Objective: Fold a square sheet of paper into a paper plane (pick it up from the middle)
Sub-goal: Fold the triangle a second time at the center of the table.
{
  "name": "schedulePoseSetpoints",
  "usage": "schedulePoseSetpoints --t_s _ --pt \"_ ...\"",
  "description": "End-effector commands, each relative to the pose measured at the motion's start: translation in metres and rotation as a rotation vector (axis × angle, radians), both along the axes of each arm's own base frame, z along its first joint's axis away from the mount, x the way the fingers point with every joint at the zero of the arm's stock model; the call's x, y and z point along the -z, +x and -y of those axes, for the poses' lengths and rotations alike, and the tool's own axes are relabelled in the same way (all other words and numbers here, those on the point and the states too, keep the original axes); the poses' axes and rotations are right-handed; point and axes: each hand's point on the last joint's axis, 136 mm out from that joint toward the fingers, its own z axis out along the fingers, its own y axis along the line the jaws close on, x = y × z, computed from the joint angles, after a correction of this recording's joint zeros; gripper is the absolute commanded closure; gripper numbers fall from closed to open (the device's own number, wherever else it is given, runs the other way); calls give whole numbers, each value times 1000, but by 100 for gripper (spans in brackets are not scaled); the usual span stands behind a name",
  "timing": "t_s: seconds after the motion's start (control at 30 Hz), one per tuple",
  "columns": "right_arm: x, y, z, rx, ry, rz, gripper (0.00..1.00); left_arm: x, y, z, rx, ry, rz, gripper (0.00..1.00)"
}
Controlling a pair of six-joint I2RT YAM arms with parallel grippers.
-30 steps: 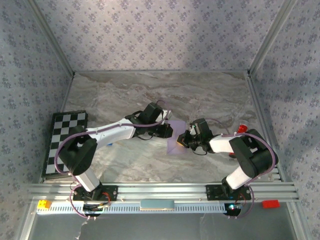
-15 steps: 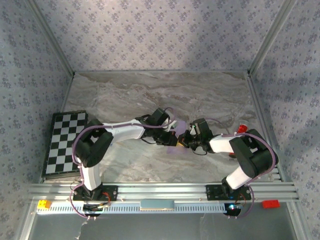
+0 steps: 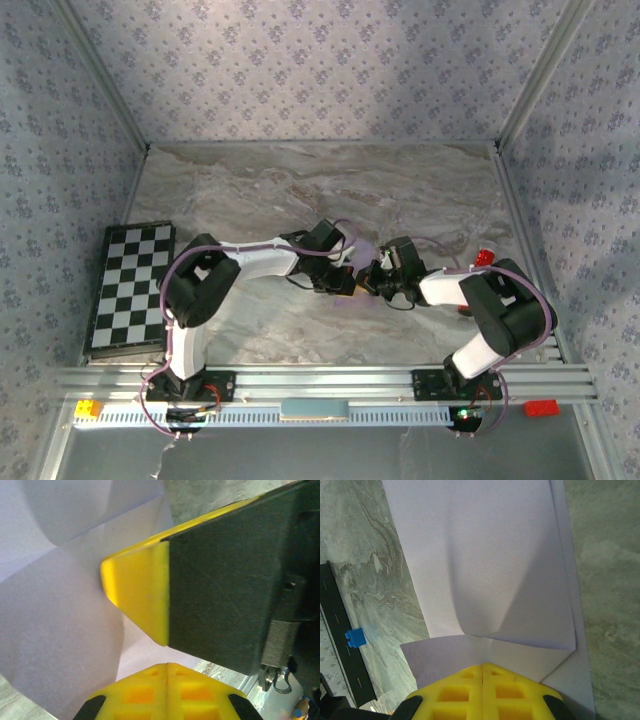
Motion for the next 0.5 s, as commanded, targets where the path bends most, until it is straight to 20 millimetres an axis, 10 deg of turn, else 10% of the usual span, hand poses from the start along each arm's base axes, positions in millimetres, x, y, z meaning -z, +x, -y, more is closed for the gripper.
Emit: schedulePoseSetpoints --t_s 0.0,0.47 --pt "30 -18 24 52 -109 -106 100 2 2 0 10 31 21 100" --pt "34 -20 26 51 -119 -117 100 25 -3 -15 20 109 23 100"
